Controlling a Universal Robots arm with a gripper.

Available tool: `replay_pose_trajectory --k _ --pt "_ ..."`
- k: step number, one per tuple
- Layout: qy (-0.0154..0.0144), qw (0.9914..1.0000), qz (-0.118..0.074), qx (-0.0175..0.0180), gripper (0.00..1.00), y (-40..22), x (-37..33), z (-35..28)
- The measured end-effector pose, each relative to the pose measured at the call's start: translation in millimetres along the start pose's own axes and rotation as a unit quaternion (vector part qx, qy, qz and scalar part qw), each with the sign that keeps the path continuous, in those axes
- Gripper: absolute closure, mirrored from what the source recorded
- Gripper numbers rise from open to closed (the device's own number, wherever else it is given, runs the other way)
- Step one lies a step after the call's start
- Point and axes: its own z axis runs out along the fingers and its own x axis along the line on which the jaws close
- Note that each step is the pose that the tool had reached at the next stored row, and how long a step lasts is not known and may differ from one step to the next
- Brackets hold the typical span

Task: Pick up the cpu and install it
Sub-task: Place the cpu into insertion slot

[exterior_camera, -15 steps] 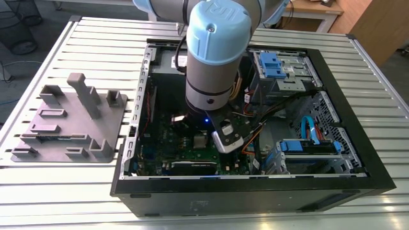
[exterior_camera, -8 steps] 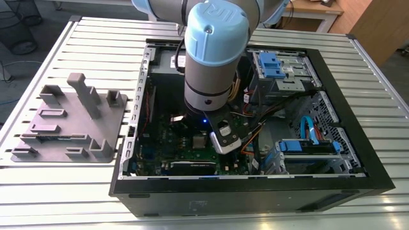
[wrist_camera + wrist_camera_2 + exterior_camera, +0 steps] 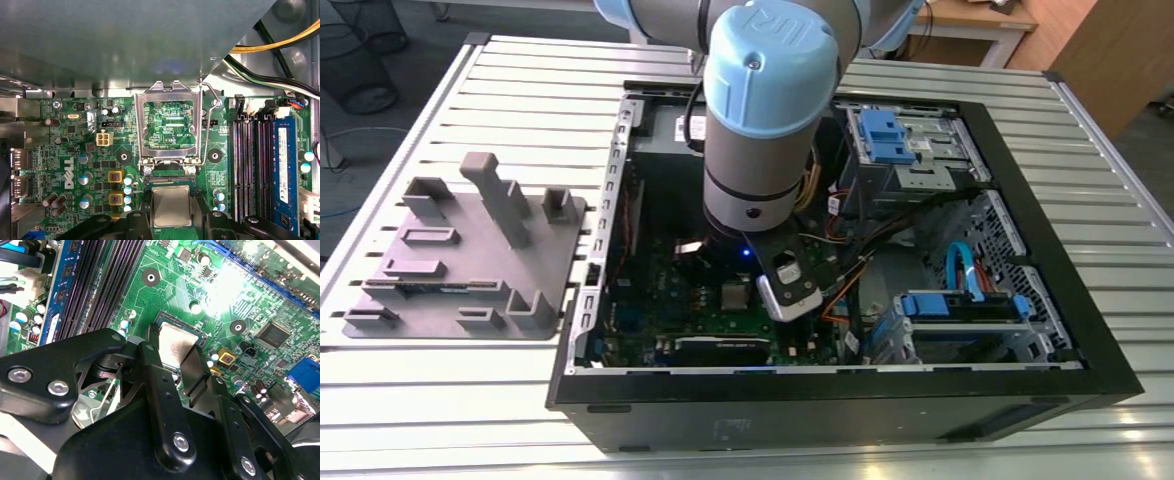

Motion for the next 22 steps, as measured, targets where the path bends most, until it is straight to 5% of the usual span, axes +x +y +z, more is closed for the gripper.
replay_pose_trajectory --k 22 --pt "0.0001 1.0 0.0 -0.0001 0.59 -0.4 0.4 -10.0"
